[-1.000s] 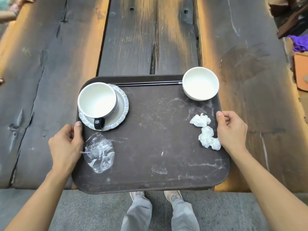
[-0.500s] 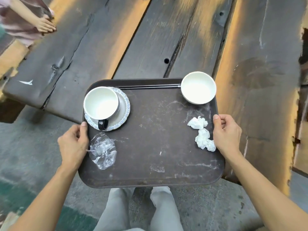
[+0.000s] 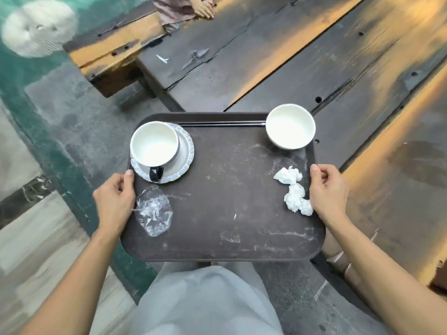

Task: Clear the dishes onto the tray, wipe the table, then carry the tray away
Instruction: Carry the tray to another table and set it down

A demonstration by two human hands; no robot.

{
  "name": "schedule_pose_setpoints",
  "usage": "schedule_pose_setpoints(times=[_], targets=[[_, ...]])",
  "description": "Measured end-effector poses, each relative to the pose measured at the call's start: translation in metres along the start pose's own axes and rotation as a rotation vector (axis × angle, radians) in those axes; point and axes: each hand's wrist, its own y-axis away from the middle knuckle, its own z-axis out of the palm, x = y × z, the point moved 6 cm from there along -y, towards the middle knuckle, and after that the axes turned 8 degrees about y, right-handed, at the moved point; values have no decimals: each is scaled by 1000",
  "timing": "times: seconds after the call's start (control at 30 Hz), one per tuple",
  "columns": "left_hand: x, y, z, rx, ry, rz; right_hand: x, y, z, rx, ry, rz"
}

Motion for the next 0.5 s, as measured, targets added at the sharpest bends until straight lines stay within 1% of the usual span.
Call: schedule_pose_setpoints(times=[0.13,0.2,0.3,0.5], targets=[[-36,31,-57,103,2,-122,-42,13,20,-89,38,-111],[-50,47,-85,161,-10,-159,-65,20,28,-119,30,-175],[-72,68,-128,225,50,-229,-107,35,44,-168,34,-284],[-116,95,-207,389,56,-330,-197,65,86,-280,64,-430]])
